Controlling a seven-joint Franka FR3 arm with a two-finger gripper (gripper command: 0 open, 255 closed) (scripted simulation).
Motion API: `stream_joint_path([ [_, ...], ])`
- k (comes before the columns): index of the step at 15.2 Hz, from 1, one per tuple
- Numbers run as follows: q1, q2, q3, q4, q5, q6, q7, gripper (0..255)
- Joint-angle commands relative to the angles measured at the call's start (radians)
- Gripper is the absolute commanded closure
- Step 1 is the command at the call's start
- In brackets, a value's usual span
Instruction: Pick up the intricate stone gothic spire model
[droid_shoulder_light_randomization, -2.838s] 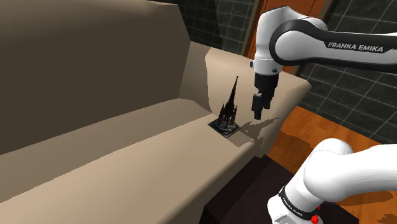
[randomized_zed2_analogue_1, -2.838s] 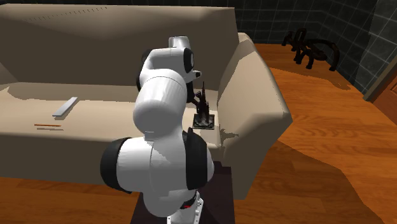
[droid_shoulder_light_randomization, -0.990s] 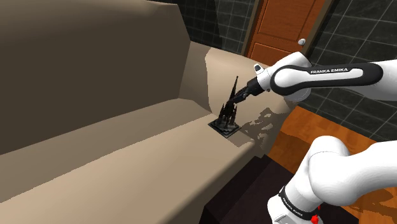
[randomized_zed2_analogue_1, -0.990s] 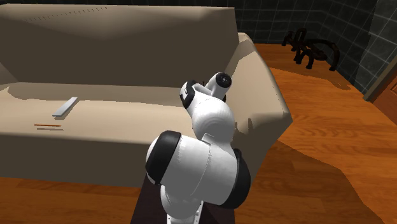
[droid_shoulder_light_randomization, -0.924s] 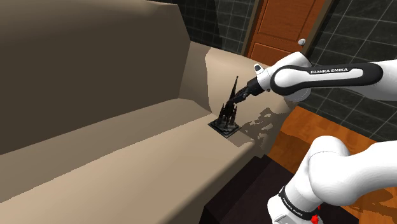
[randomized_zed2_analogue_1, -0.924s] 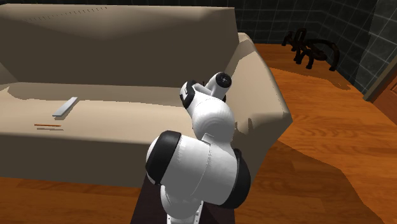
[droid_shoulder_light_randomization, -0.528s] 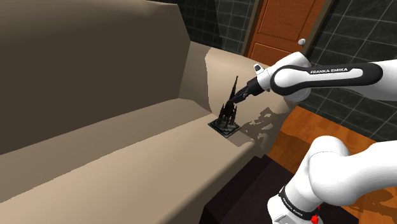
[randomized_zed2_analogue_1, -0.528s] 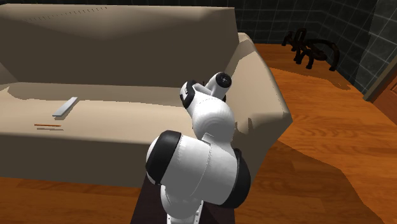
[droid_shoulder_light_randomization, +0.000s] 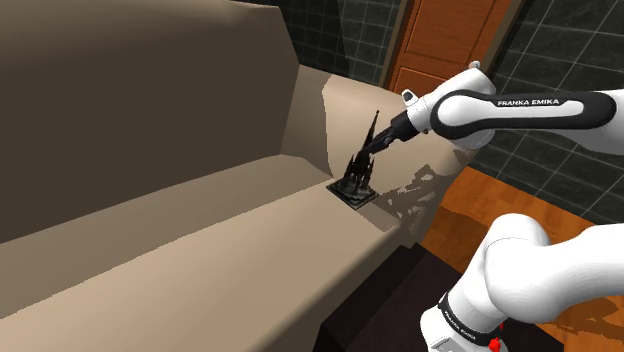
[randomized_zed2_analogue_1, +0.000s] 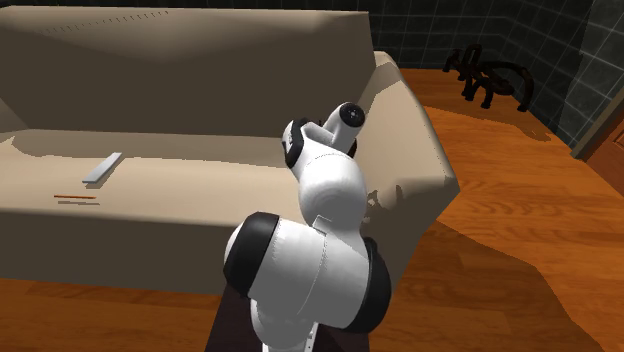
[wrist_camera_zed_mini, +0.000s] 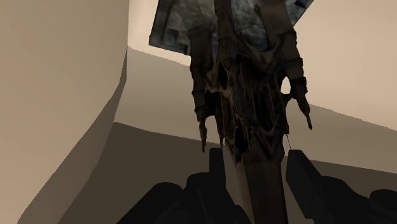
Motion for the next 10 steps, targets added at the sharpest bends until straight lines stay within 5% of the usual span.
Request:
stream_joint_path([
  [1, -0.007, -0.011, 0.013, 0.023, -0.003, -0.034, 0.012, 255],
  [10, -0.017, -0.030, 0.049, 0.103, -0.007, -0.133, 0.049, 255],
])
